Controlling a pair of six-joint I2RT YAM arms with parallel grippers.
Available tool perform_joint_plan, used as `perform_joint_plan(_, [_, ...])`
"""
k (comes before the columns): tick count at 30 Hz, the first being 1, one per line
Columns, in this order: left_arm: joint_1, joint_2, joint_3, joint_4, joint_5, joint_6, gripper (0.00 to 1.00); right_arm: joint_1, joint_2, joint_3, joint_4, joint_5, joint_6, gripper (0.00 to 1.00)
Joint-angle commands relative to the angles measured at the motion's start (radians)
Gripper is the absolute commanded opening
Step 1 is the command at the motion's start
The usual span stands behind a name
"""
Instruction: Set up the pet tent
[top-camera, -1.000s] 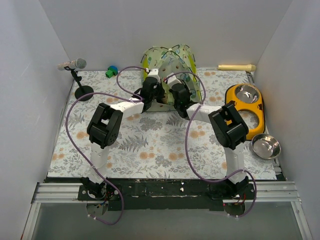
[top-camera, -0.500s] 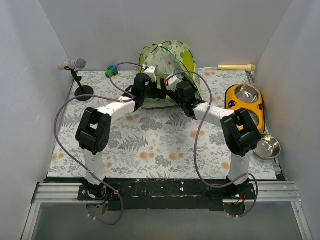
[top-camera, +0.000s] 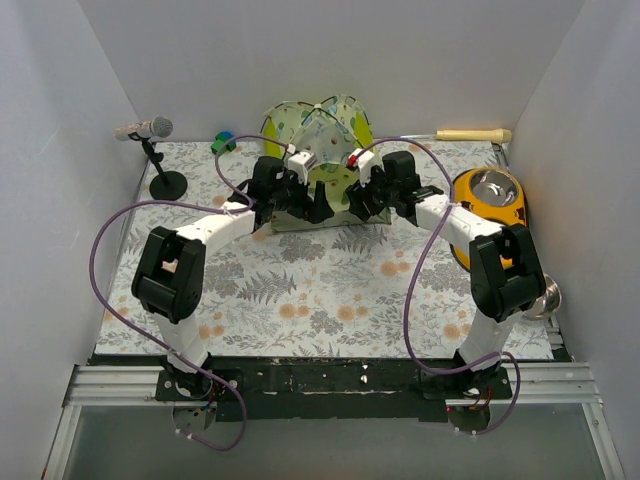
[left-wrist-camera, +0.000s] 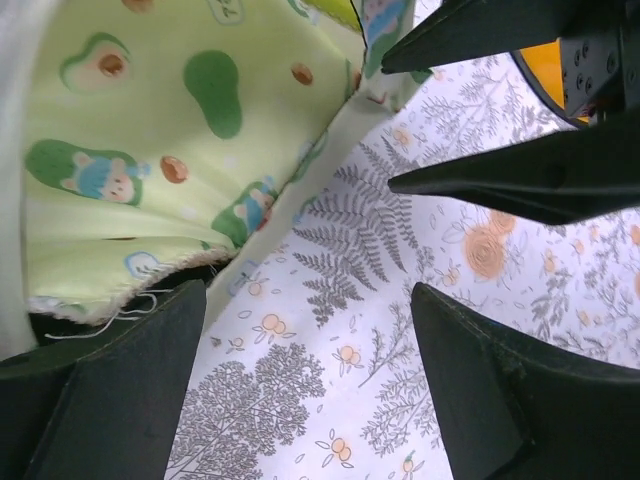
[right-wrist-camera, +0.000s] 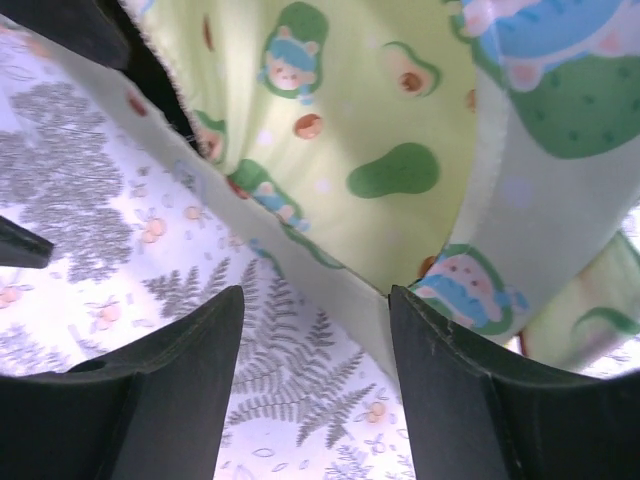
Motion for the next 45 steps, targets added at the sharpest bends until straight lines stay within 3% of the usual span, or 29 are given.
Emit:
perform_joint_plan(1, [0.032, -0.088, -0.031, 0.051, 0.152, 0.009, 0.83, -0.013, -0.044, 0.024, -0.009, -0.215, 0.089, 0.66])
perform_joint_plan(7, [0.076, -0.258, -0.088, 0.196, 0.325, -0.049, 0.94, -0.016, -0.151, -0.034, 0.032, -0.224, 0.115, 0.59])
perform_joint_plan(13, [0.128, -0.430, -0.086, 0.130, 0.160, -0.225, 0.98, 0.044, -0.151, -0.044, 0.182, -0.150, 0.172, 0.43])
perform_joint_plan(18, [0.228, -0.433, -0.114, 0.033, 0.063, -0.307, 0.97, 0.094, -0.026, 0.024, 0.264, -0.113, 0.215, 0.36])
perform_joint_plan(23, [0.326, -0.401, -0.165, 0.056, 0.080, -0.385, 0.98, 0.117, 0.103, 0.096, 0.336, -0.127, 0.243, 0.35])
perform_joint_plan(27, [0.336, -0.342, -0.180, 0.094, 0.083, -0.374, 0.97, 0.126, 0.177, 0.142, 0.376, -0.138, 0.253, 0.34])
perform_joint_plan(33, [0.337, -0.226, -0.174, 0.120, 0.089, -0.361, 0.92, 0.133, 0.269, 0.211, 0.410, -0.150, 0.273, 0.26])
perform_joint_plan(40, [0.339, -0.080, -0.132, 0.159, 0.146, -0.371, 0.82, 0.136, 0.317, 0.237, 0.422, -0.207, 0.301, 0.25])
perform_joint_plan(42, [0.337, -0.051, -0.125, 0.162, 0.152, -0.368, 0.77, 0.137, 0.329, 0.234, 0.445, -0.219, 0.307, 0.25])
perform_joint_plan(45, [0.337, -0.026, -0.131, 0.188, 0.169, -0.379, 0.61, 0.145, 0.355, 0.245, 0.478, -0.230, 0.315, 0.26])
